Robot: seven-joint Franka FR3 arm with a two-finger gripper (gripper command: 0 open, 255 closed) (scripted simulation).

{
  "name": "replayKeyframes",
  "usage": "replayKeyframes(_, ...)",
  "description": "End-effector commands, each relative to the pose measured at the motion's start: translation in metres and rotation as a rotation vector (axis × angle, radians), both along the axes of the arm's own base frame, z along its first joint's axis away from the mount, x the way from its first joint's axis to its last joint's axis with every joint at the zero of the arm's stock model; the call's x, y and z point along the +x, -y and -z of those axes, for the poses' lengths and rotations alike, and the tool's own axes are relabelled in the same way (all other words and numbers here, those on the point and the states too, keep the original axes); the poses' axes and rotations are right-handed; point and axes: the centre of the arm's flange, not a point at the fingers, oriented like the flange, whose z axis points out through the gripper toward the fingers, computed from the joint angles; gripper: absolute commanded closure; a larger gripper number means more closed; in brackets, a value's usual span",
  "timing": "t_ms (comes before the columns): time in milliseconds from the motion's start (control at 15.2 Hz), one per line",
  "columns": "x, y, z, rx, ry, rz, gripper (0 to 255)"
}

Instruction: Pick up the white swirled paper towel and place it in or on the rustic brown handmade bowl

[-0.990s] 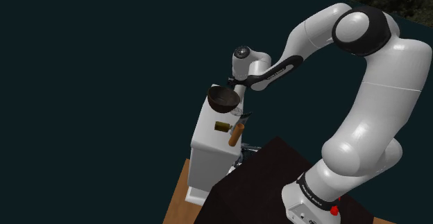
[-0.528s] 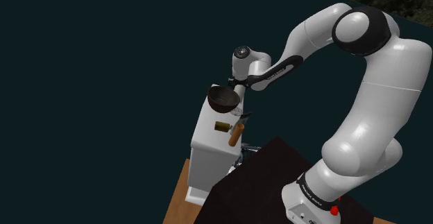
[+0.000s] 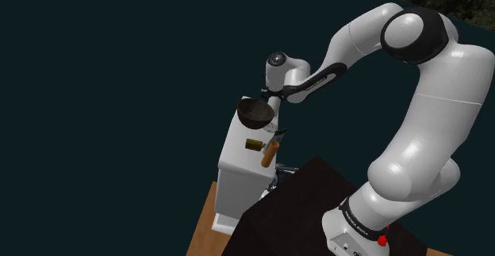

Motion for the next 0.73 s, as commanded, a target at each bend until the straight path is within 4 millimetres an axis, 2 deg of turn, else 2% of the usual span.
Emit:
replayKeyframes(0,0.000,0.000,-0.008,0.000,0.000,-0.001,255)
replayKeyframes(660,0.000,0.000,-0.060,0.000,0.000,-0.001,255)
